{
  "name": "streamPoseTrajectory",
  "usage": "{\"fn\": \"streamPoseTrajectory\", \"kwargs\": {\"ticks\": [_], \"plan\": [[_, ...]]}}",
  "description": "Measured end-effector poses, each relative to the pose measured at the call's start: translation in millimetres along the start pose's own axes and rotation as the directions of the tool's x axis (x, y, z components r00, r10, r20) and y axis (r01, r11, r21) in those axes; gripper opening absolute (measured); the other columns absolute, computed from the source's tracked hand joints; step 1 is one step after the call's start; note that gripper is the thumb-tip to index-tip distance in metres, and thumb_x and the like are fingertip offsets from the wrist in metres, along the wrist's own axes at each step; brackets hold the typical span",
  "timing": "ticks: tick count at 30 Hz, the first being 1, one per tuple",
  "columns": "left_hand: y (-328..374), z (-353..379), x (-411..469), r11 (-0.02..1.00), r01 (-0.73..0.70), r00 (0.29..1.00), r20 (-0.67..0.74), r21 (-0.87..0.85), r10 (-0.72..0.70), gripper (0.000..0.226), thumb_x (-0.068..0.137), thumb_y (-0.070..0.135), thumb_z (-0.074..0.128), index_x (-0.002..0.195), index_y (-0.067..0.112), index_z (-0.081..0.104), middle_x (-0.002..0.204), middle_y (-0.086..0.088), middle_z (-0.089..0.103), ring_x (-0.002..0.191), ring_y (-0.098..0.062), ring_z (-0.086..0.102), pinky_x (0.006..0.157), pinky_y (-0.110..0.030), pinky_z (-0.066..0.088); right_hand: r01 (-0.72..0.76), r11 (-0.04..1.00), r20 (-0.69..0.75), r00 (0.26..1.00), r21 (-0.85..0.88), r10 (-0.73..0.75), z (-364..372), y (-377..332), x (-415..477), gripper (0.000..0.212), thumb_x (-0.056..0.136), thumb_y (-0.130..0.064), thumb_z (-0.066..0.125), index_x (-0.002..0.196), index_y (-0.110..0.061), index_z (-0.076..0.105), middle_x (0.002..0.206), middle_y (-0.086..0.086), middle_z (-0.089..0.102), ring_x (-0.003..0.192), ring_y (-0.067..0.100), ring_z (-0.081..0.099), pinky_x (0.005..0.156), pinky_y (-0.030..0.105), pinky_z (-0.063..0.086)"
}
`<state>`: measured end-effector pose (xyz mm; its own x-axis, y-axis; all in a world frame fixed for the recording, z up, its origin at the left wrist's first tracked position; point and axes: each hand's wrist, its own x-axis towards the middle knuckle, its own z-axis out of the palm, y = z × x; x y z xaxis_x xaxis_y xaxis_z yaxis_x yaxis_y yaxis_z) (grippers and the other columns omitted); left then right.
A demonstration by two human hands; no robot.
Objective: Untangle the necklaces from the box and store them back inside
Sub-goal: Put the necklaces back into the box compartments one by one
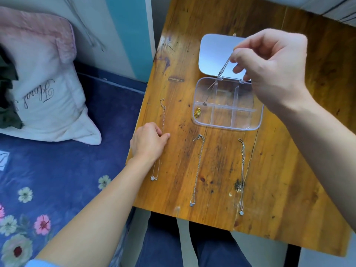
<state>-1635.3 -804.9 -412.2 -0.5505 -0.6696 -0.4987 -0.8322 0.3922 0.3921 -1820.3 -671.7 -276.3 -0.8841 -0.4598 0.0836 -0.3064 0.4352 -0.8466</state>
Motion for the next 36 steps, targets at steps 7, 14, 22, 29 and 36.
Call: {"fn": "streamPoseTrajectory", "kwargs": {"ticks": [7,14,22,29,36], "plan": [[4,-6,6,0.996,0.064,0.991,0.119,-0.061,-0.057,0.025,0.083,0.033,0.074,0.066,0.016,0.066,0.08,0.0,0.067,0.087,-0.022,0.061,0.077,-0.045,0.055,0.048,0.998,-0.038,0.998,0.051,-0.046,-10,-17,5,0.011,0.08,-0.008,0.061,0.082,-0.002,0.071,0.073,0.006,0.069,0.059,0.008,0.067,0.055,0.021,0.049],[4,-7,8,0.994,0.084,0.987,0.142,-0.075,-0.073,0.023,0.083,0.031,0.074,0.069,0.014,0.067,0.079,-0.002,0.067,0.084,-0.021,0.062,0.075,-0.043,0.055,-0.037,0.999,-0.006,0.999,0.02,0.037,-2,-4,8,0.01,0.081,-0.007,0.062,0.082,-0.003,0.071,0.073,0.009,0.07,0.06,0.011,0.068,0.053,0.021,0.051],[2,-3,4,0.999,0.027,0.996,0.082,-0.024,-0.025,0.022,0.081,0.034,0.076,0.076,0.015,0.066,0.085,-0.003,0.067,0.087,-0.023,0.06,0.073,-0.04,0.054,-0.257,0.962,0.157,0.951,-0.09,0.268,28,45,13,0.008,0.08,-0.006,0.065,0.078,-0.01,0.072,0.068,0.006,0.069,0.059,0.013,0.066,0.055,0.023,0.052],[6,-6,5,0.982,0.004,0.995,0.098,0.191,-0.024,0.025,0.082,0.036,0.075,0.084,0.012,0.067,0.085,-0.006,0.067,0.083,-0.027,0.063,0.073,-0.041,0.052,-0.316,0.928,0.183,0.918,-0.199,0.352,30,80,-3,0.009,0.083,-0.013,0.064,0.081,-0.017,0.073,0.071,0.004,0.071,0.069,0.016,0.069,0.067,0.035,0.057],[9,-2,2,0.97,-0.086,0.978,0.204,0.226,0.039,0.013,0.085,0.025,0.063,0.079,0.013,0.064,0.08,-0.006,0.066,0.076,-0.025,0.063,0.068,-0.04,0.055,-0.27,0.878,-0.054,0.961,-0.395,0.271,-9,112,-42,0.018,0.085,-0.022,0.06,0.098,-0.02,0.072,0.098,0.001,0.07,0.095,0.02,0.062,0.084,0.038,0.053]]}}
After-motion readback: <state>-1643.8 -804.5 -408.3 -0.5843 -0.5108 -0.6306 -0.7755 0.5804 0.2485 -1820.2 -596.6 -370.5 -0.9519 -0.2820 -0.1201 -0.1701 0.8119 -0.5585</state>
